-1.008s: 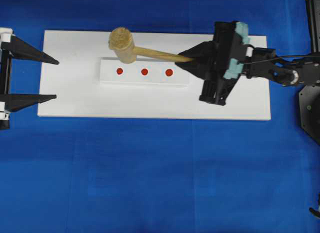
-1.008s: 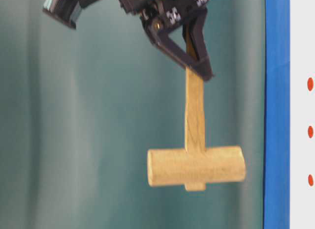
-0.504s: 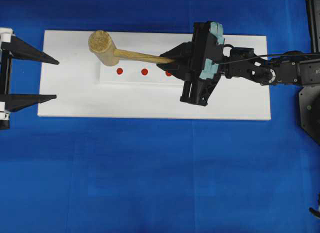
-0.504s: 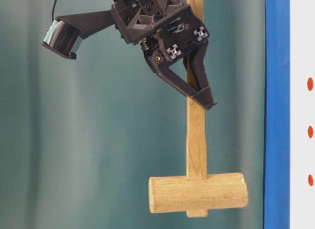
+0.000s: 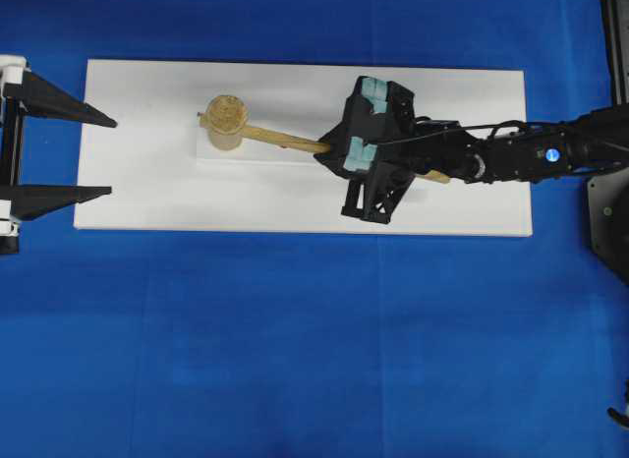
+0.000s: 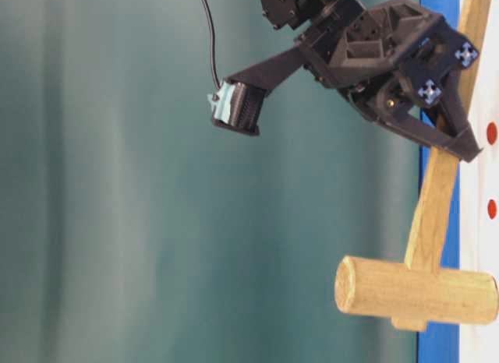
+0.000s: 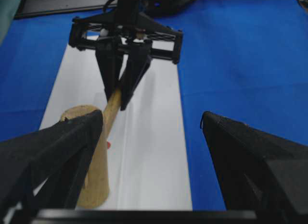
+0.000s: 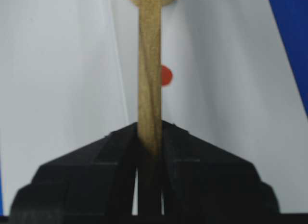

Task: Hit the mark with a hammer.
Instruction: 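Swing the mallet head down onto the red dots with the right gripper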

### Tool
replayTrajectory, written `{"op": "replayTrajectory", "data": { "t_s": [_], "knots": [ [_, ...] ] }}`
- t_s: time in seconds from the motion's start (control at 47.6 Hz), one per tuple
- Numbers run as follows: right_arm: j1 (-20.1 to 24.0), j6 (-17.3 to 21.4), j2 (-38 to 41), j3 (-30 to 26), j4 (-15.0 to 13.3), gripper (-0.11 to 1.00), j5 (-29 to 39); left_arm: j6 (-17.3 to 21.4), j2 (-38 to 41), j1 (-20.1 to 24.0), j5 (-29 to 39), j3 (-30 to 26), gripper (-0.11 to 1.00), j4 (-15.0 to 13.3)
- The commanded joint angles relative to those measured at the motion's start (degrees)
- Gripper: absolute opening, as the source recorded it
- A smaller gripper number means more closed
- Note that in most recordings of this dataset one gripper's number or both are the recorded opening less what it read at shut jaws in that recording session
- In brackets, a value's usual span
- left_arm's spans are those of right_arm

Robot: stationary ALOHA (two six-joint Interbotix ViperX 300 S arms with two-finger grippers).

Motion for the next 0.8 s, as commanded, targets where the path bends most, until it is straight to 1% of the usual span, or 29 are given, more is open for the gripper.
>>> {"op": "replayTrajectory", "data": {
  "t_s": [0.0, 0.168, 0.336, 0.42, 0.546, 0.777],
  "knots": [
    [0.0, 0.1, -3.3, 0.2, 0.2, 0.03, -1.7, -0.3, 0.3, 0.0, -0.3, -0.5, 0.81, -0.1],
    [0.0, -0.6, -7.7, 0.4, -0.1, 0.03, -2.5, -0.3, 0.3, 0.0, -0.3, -0.5, 0.81, -0.1],
    [0.9, -0.8, -14.7, 1.8, -2.3, 0.03, -2.4, -0.3, 0.1, 0.0, -0.3, -0.5, 0.81, -0.1],
    [1.3, -0.8, -17.9, 3.1, -2.7, 0.03, -2.5, -0.3, 0.1, 0.0, -0.3, -0.5, 0.81, -0.1],
    [1.8, -0.8, -22.2, 6.1, -2.7, 0.03, -2.7, -0.3, 0.1, -0.1, -0.3, -0.5, 0.81, -0.1],
    [1.9, -0.4, -26.6, 9.7, -2.5, 0.03, -4.6, -0.3, 0.1, -0.1, -0.2, -0.4, 0.81, -0.2]
  ]
}}
